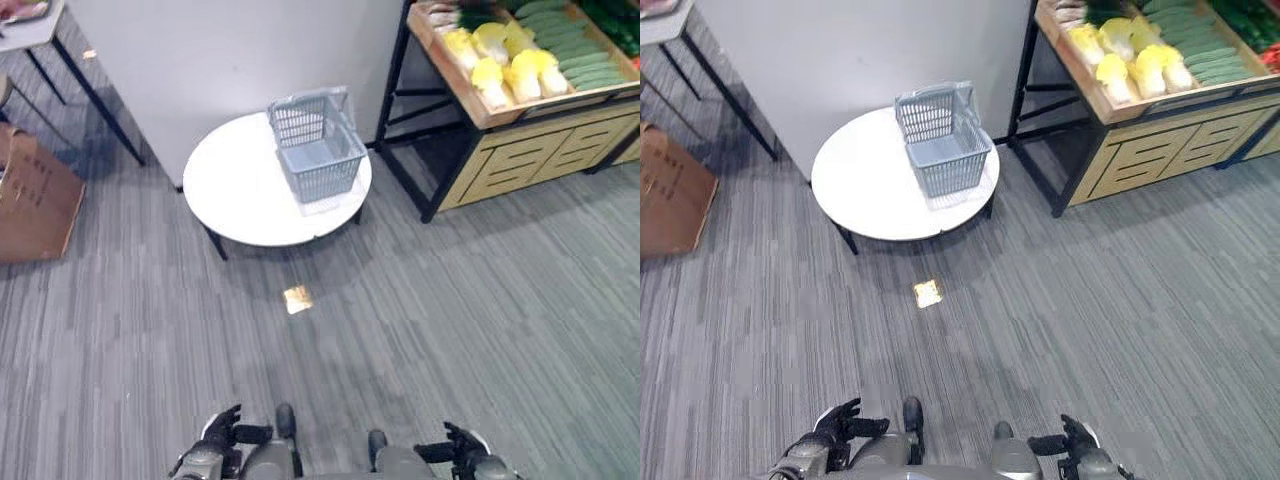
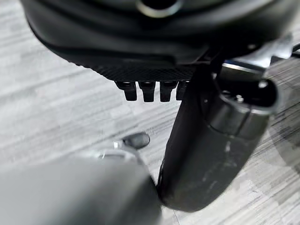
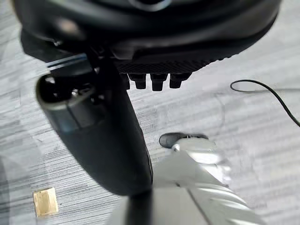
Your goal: Get the vegetables into the basket
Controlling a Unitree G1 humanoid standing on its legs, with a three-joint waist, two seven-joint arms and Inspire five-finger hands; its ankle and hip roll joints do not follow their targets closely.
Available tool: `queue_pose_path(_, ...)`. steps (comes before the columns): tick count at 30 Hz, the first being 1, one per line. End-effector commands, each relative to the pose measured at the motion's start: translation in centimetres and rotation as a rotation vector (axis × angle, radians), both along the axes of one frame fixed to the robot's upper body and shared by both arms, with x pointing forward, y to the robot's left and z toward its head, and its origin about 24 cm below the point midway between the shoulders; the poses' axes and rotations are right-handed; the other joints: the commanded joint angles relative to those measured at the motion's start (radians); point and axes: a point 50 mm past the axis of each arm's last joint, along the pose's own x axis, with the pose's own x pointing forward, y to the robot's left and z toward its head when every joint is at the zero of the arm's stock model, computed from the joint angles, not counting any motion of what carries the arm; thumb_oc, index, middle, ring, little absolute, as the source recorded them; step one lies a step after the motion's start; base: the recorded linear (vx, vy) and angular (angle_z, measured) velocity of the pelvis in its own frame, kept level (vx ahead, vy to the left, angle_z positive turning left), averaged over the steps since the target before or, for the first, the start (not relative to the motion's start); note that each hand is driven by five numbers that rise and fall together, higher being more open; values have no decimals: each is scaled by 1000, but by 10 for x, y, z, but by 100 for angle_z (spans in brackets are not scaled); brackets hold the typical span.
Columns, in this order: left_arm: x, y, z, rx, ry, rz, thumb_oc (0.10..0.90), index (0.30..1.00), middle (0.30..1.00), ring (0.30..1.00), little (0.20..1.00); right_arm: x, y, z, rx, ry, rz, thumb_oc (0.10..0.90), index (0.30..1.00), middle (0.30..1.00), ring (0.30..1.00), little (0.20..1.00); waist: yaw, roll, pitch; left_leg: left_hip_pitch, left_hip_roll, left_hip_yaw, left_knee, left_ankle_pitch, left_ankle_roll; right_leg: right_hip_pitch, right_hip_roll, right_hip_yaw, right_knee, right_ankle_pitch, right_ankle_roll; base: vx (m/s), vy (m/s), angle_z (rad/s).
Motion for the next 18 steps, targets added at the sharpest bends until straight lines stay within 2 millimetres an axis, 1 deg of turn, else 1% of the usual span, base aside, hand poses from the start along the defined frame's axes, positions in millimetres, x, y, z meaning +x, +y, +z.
queue_pose_path(1, -23, 10, -3, 36, 57, -19, 900, 1000, 1000, 1000, 1000, 10, 3, 2, 1, -25, 54, 900, 1000, 1000, 1000, 1000, 18, -31, -27, -155, 21, -46, 96, 39, 14, 46, -33, 5, 55, 146, 63, 177, 258, -21)
queue_pose_path(3, -21, 14, -2, 47, 52, -17, 900, 1000, 1000, 1000, 1000, 15, 6, 3, 5, -36, 64, 900, 1000, 1000, 1000, 1000, 21, -30, -22, -132, 11, -40, 86, 22, 29, 8, -41, -26, 125, 195, 59, 131, 197, -5)
queue_pose_path(5, -20, 16, -1, 49, 51, -13, 900, 1000, 1000, 1000, 1000, 20, 8, 4, 6, -53, 76, 900, 1000, 1000, 1000, 1000, 24, -21, -15, -103, 5, -34, 80, 8, 46, -25, -42, -70, 216, 229, 49, 142, 212, -5)
queue_pose_path(7, -22, 16, -2, 44, 59, -7, 900, 1000, 1000, 1000, 1000, 23, 9, 5, 7, -67, 83, 900, 1000, 1000, 1000, 1000, 25, -10, -8, -59, -6, -30, 75, -18, 64, -55, -53, -132, 296, 234, 39, 186, 213, -3)
queue_pose_path(8, -23, 16, -2, 43, 60, 0, 900, 1000, 1000, 1000, 1000, 26, 9, 6, 6, -77, 86, 900, 1000, 1000, 1000, 1000, 24, -7, -6, -33, -9, -26, 67, -28, 69, -81, -60, -158, 307, 227, 34, 140, 123, -10)
queue_pose_path(9, -23, 16, -2, 43, 60, 0, 900, 1000, 1000, 1000, 1000, 26, 9, 6, 6, -77, 86, 900, 1000, 1000, 1000, 1000, 22, -9, -3, -30, -10, -26, 66, -29, 69, -79, -62, -159, 310, 224, 34, 336, 121, -10)
queue_pose_path(10, -25, 16, -3, 34, 67, 14, 900, 1000, 1000, 1000, 1000, 29, 8, 7, 5, -90, 88, 900, 1000, 1000, 1000, 1000, 11, -4, 3, 33, -15, -31, 46, -58, 65, -157, -59, -219, 246, 174, 19, 264, 61, -15)
queue_pose_path(11, -25, 16, -3, 34, 67, 14, 900, 1000, 1000, 1000, 1000, 29, 8, 7, 5, -90, 88, 900, 1000, 1000, 1000, 1000, 9, -4, 7, 38, -15, -33, 46, -60, 64, -151, -60, -222, 248, 170, 18, 364, 38, -21)
queue_pose_path(12, -25, 15, -3, 30, 70, 14, 900, 1000, 1000, 1000, 1000, 31, 8, 8, 6, -96, 86, 900, 1000, 1000, 1000, 1000, 3, -8, 11, 51, -19, -38, 47, -72, 59, -173, -60, -231, 195, 168, 21, 208, -57, -16)
queue_pose_path(14, -26, 13, -4, 23, 74, 14, 900, 1000, 1000, 1000, 1000, 34, 8, 9, 4, -105, 82, 900, 1000, 1000, 1000, 1000, -11, -18, 25, 91, -22, -52, 55, -105, 48, -191, -77, -245, 79, 194, 38, 317, -115, 9)
queue_pose_path(16, -26, 11, -4, 23, 78, -3, 900, 1000, 1000, 1000, 1000, 38, 8, 9, 4, -110, 96, 900, 1000, 1000, 1000, 1000, -26, -29, 31, 126, -21, -66, 60, -133, 28, -235, -104, -244, -52, 247, 65, 370, -169, 15)
queue_pose_path(17, -27, 10, -5, 21, 82, -10, 900, 1000, 1000, 1000, 1000, 37, 8, 9, 3, -107, 101, 900, 1000, 1000, 1000, 1000, -31, -25, 34, 143, -14, -80, 70, -150, 20, -230, -103, -234, -82, 261, 74, 265, -115, 17)
queue_pose_path(18, -27, 10, -5, 21, 82, -10, 900, 1000, 1000, 1000, 1000, 37, 8, 9, 3, -107, 101, 900, 1000, 1000, 1000, 1000, -32, -25, 35, 144, -14, -80, 70, -150, 20, -229, -103, -234, -82, 261, 74, 264, -119, 27)
